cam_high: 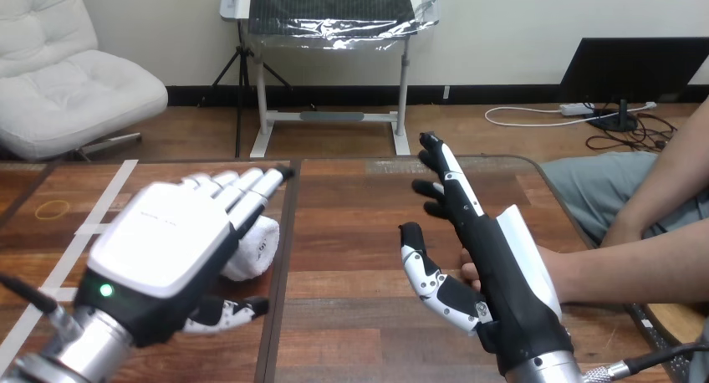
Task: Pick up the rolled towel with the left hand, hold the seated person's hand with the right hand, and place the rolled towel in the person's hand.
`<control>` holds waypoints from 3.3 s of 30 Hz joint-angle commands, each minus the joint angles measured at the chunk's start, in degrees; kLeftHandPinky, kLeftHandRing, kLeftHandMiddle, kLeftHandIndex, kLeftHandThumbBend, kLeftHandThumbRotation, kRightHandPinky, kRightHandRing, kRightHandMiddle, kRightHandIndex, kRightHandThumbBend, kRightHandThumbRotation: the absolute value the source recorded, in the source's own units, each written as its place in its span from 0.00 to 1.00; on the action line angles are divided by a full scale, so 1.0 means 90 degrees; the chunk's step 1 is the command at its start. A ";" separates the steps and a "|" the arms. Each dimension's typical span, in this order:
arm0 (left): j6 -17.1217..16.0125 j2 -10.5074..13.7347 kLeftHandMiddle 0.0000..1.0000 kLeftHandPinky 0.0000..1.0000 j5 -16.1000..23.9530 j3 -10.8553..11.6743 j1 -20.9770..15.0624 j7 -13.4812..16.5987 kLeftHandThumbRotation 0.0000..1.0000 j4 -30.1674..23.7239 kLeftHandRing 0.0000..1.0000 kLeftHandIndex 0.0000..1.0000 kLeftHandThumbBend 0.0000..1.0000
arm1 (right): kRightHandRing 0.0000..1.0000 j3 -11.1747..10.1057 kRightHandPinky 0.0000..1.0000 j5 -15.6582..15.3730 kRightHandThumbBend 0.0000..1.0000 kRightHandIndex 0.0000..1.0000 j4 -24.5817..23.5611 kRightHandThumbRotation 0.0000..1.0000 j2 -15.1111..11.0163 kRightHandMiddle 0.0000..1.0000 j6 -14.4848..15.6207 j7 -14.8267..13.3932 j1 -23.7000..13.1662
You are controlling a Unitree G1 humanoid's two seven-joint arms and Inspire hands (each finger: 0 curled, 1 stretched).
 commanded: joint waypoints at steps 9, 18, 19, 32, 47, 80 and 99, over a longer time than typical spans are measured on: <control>-0.0219 0.0287 0.97 0.98 -0.0168 0.0198 -0.0927 -0.0173 0.19 0.0770 0.98 0.96 0.83 | 0.95 -0.0041 0.97 -0.0029 0.00 1.00 0.0097 0.00 0.0040 0.99 -0.0103 -0.0057 -0.0390; -0.0397 0.0459 0.98 0.99 0.0127 0.0045 -0.1502 -0.0054 0.21 0.1542 0.98 0.96 0.86 | 0.97 -0.0051 1.00 -0.0009 0.00 1.00 0.0087 0.00 0.0046 1.00 -0.0052 -0.0028 -0.0396; -0.0415 0.0470 0.99 0.99 0.0155 0.0033 -0.1544 -0.0043 0.21 0.1602 0.98 0.97 0.86 | 0.97 -0.0053 1.00 0.0001 0.00 1.00 0.0094 0.00 0.0046 1.00 -0.0063 -0.0028 -0.0395; -0.0544 0.0535 1.00 1.00 0.0489 -0.0284 -0.2469 0.0019 0.20 0.2732 1.00 0.98 0.87 | 0.95 -0.0039 1.00 -0.0013 0.00 1.00 0.0082 0.00 0.0056 0.99 -0.0048 -0.0020 -0.0383; -0.0704 0.0609 0.99 1.00 0.0617 -0.0899 -0.3555 -0.0354 0.22 0.3807 0.99 0.98 0.86 | 0.98 -0.0037 1.00 -0.0038 0.00 1.00 0.0093 0.00 0.0056 1.00 -0.0085 -0.0055 -0.0342; -0.1036 0.0017 0.94 0.96 0.0506 -0.2203 -0.5475 -0.0882 0.17 0.6296 0.94 0.91 0.86 | 0.98 -0.0020 1.00 -0.0097 0.00 1.00 -0.0016 0.00 0.0035 1.00 -0.0037 -0.0040 -0.0247; -0.0910 -0.0441 0.95 0.97 0.0620 -0.2781 -0.6140 -0.0891 0.18 0.7466 0.95 0.92 0.87 | 0.97 -0.0041 1.00 -0.0080 0.00 1.00 -0.0044 0.00 0.0002 1.00 -0.0045 -0.0025 -0.0179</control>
